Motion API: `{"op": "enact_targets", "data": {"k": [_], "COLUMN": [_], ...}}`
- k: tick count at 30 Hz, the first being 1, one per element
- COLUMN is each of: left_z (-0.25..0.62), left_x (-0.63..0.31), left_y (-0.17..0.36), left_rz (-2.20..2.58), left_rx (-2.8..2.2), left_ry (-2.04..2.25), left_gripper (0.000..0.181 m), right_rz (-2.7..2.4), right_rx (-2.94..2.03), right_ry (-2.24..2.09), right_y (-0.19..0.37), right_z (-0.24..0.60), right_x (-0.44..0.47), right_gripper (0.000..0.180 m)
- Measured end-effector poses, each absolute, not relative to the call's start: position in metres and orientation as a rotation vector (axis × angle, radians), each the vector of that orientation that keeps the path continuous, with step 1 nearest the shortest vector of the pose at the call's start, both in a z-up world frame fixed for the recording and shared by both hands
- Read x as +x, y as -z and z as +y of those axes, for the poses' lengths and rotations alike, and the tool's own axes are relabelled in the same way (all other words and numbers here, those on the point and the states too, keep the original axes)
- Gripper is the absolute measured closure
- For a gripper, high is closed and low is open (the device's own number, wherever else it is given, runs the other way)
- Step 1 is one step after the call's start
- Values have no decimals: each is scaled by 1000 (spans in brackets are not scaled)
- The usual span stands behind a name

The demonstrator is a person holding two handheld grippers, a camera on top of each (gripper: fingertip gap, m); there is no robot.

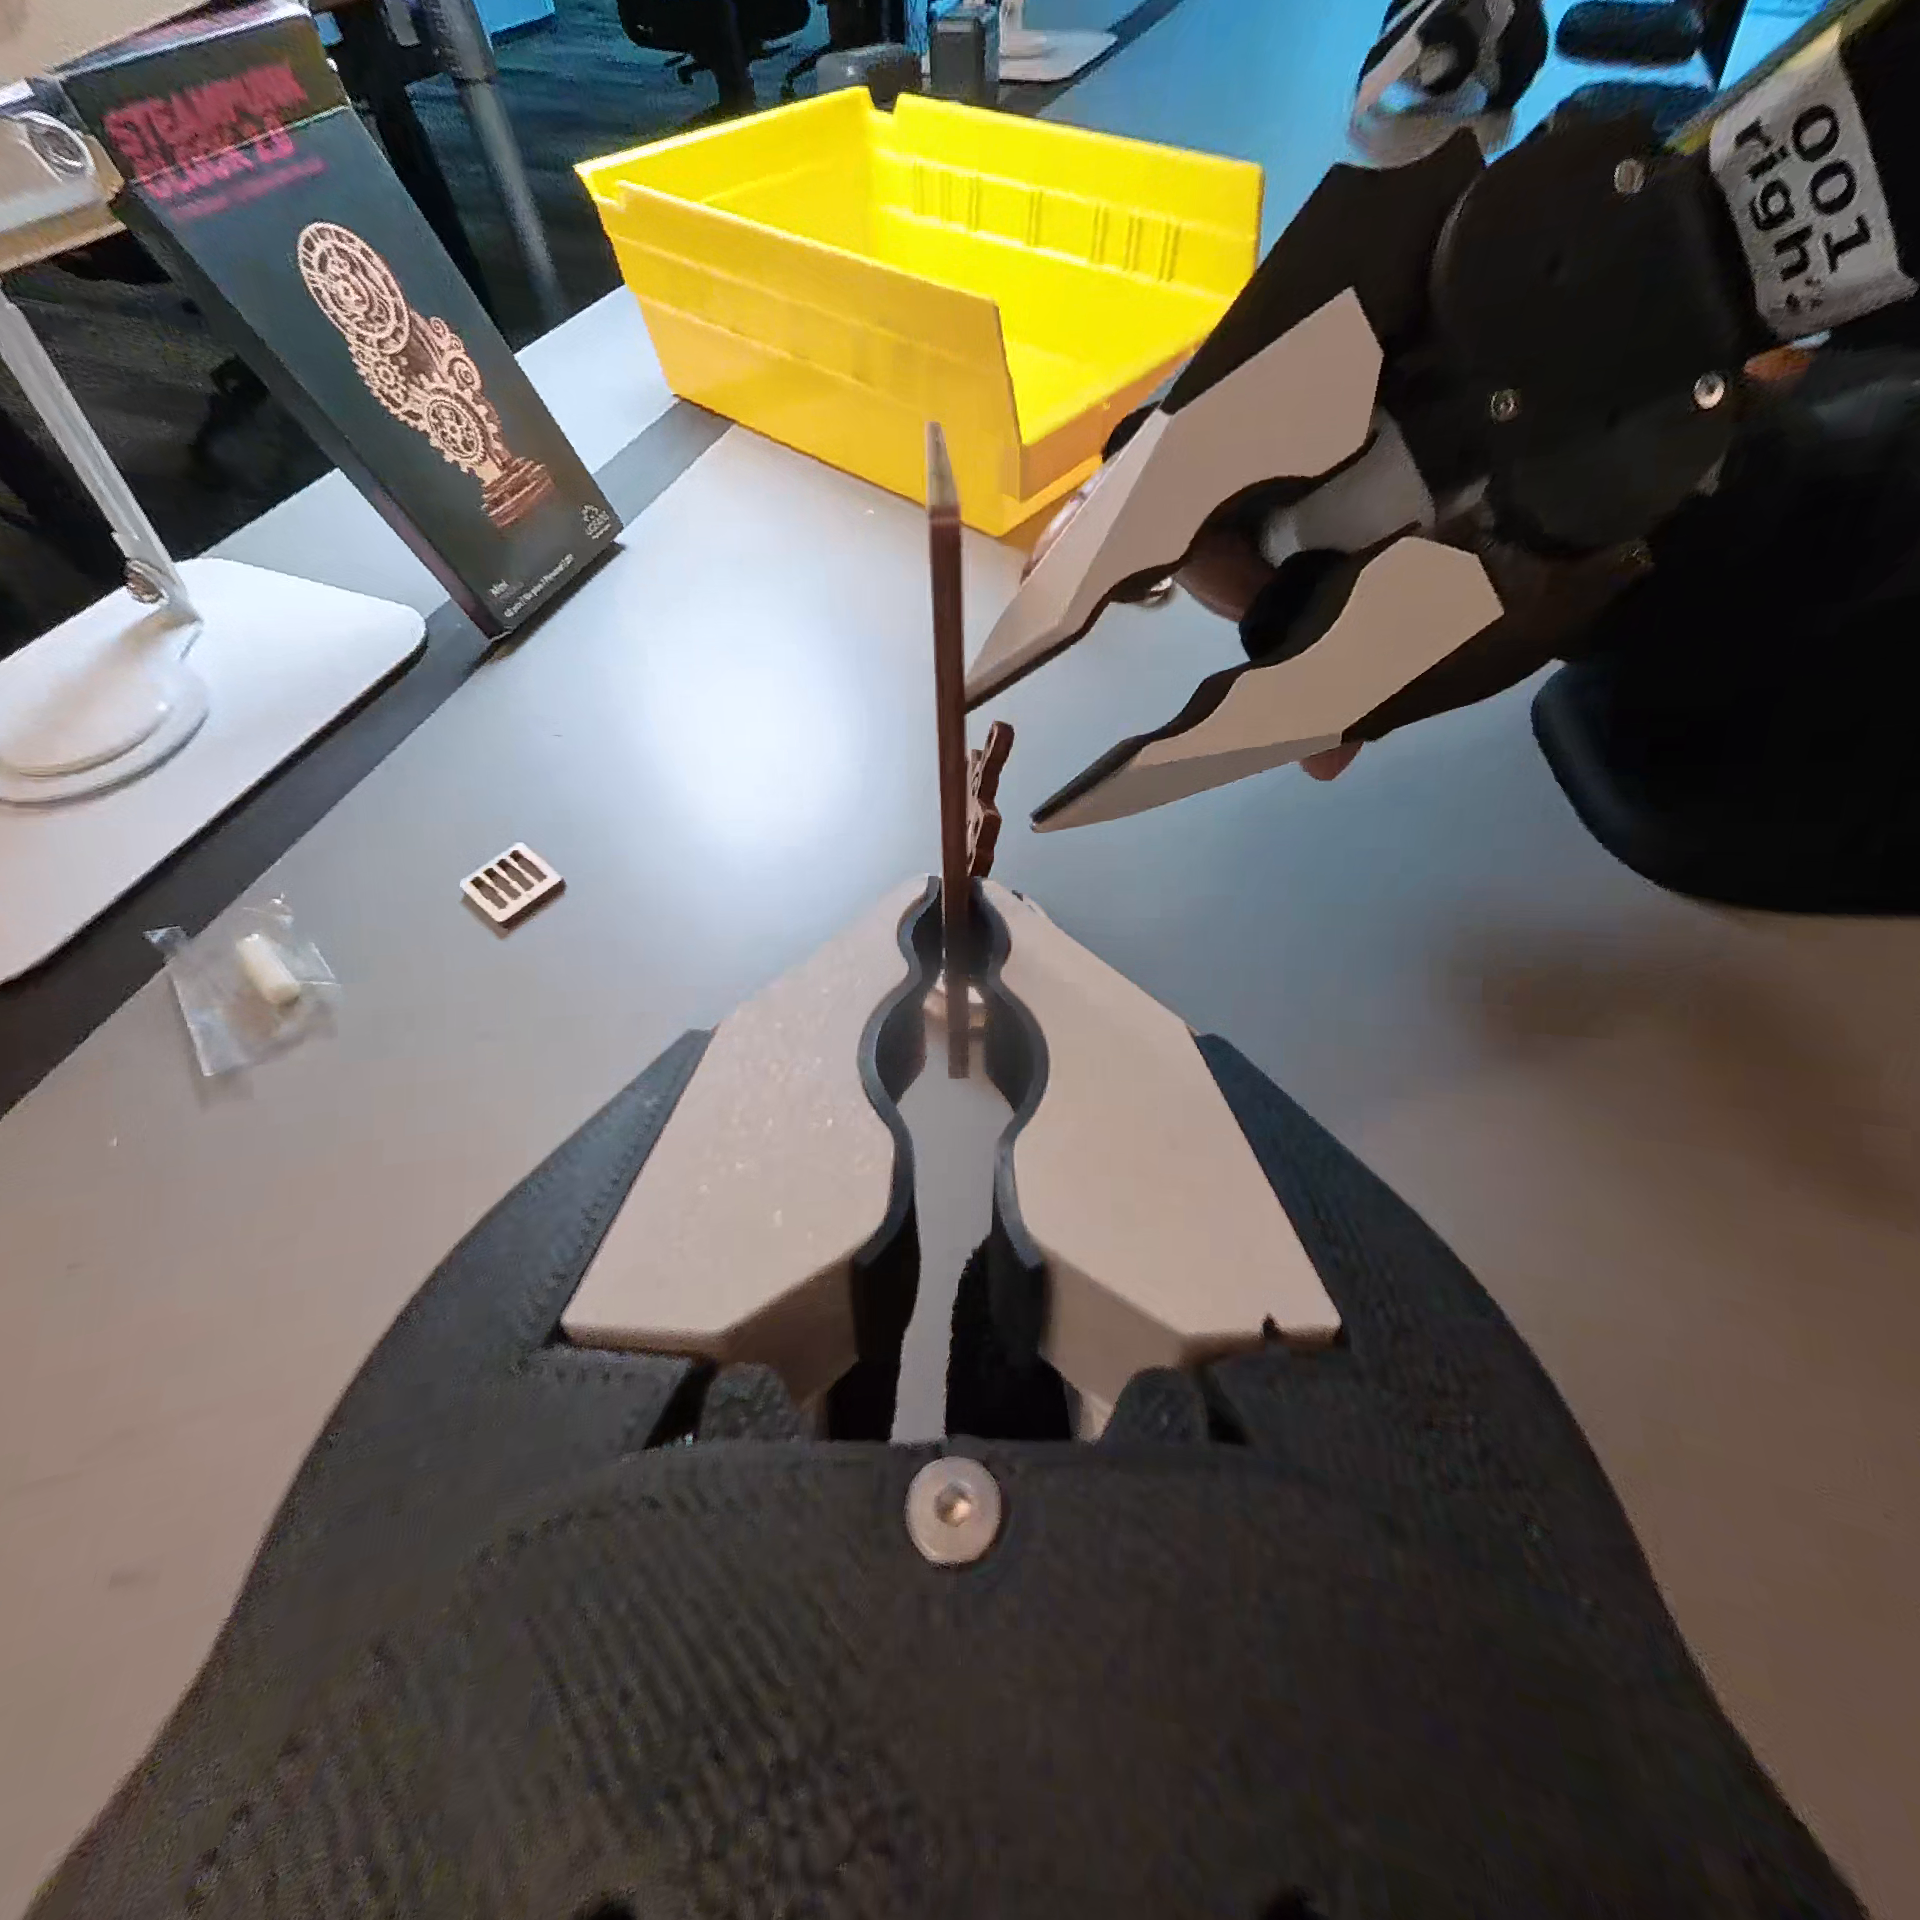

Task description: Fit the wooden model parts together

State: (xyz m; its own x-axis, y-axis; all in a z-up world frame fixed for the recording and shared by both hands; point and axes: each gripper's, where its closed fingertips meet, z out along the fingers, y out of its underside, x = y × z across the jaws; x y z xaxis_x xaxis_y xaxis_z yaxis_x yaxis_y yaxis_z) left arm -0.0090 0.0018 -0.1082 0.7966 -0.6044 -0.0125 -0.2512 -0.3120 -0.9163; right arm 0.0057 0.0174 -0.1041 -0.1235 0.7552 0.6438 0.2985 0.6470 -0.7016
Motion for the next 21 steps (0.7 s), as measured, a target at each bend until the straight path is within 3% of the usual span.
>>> {"op": "enact_targets", "data": {"k": [3, 21], "left_z": [2, -6], "left_x": [-9, 3], "left_y": [108, 112], "left_rz": [622, 792], "left_rx": [-1900, -1853], "left_ry": [460, 414], "left_gripper": [180, 180], "right_rz": [-1703, -1818], "right_rx": [-820, -948], "right_ry": [-490, -770], "right_y": [103, 118], "right_z": [15, 2], "right_x": [8, 15], "right_gripper": [165, 173]}}
